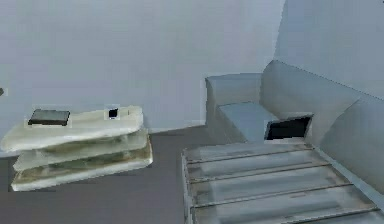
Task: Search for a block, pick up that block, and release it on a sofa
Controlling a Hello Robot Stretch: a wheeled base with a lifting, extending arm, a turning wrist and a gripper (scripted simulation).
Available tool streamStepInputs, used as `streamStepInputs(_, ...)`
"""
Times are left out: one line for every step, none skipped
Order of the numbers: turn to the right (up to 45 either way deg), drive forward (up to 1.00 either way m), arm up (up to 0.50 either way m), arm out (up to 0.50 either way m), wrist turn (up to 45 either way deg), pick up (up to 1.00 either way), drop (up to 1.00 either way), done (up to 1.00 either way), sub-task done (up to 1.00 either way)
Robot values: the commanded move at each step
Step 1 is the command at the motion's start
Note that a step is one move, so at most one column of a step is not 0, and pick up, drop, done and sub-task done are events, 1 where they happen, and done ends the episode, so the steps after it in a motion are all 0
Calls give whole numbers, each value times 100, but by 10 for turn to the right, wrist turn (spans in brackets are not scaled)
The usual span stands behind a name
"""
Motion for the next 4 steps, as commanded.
streamStepInputs(0, 90, 0, 0, 0, 0, 0, 0, 0)
streamStepInputs(450, 0, 0, 0, 0, 0, 0, 0, 0)
streamStepInputs(450, 0, 0, 0, 0, 0, 0, 0, 0)
streamStepInputs(450, 0, 0, 0, 0, 0, 0, 0, 0)
